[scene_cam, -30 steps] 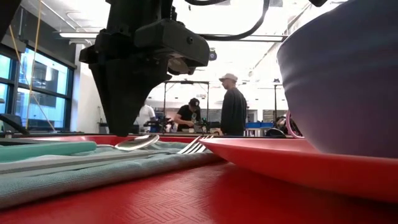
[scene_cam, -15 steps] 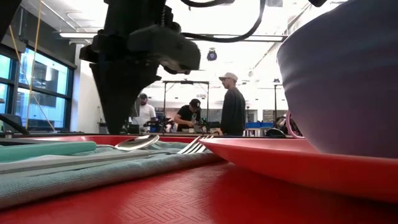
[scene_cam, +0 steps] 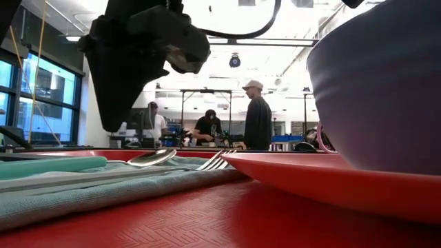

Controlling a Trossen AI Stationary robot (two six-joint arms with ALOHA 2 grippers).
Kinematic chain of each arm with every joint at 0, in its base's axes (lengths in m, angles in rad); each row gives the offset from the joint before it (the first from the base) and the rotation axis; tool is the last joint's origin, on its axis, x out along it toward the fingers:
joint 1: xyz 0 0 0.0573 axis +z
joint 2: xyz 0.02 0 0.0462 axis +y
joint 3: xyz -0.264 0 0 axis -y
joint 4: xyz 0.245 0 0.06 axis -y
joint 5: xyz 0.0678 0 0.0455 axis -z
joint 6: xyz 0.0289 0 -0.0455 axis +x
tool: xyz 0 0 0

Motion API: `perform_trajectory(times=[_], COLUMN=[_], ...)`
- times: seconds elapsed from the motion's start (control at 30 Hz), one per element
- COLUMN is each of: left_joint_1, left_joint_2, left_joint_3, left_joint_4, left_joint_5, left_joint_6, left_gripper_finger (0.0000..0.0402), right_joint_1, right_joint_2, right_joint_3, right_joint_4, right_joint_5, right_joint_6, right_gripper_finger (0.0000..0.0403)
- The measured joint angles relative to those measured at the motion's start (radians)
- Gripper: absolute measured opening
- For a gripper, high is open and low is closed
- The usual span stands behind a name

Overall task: Set up tray
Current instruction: Adjust the black knife on the blue napkin

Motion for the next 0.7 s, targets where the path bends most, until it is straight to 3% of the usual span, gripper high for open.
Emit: perform_trajectory(times=[0.4,0.53,0.7], left_joint_1=[0.009,0.008,0.006], left_joint_2=[0.0,0.0,0.0], left_joint_3=[-0.001,-0.003,-0.006], left_joint_4=[-0.068,-0.061,-0.068], left_joint_5=[0.01,0.023,0.023], left_joint_6=[-0.028,-0.034,-0.03], left_gripper_finger=[0.0241,0.026,0.0248], right_joint_1=[0.0,0.0,0.0], right_joint_2=[0.0,0.0,0.0], right_joint_3=[0.0,0.0,0.0], right_joint_4=[-0.011,-0.021,-0.037], right_joint_5=[0.0,0.0,0.0], right_joint_6=[-0.006,-0.006,-0.006], right_gripper_finger=[0.0211,0.0211,0.0211])
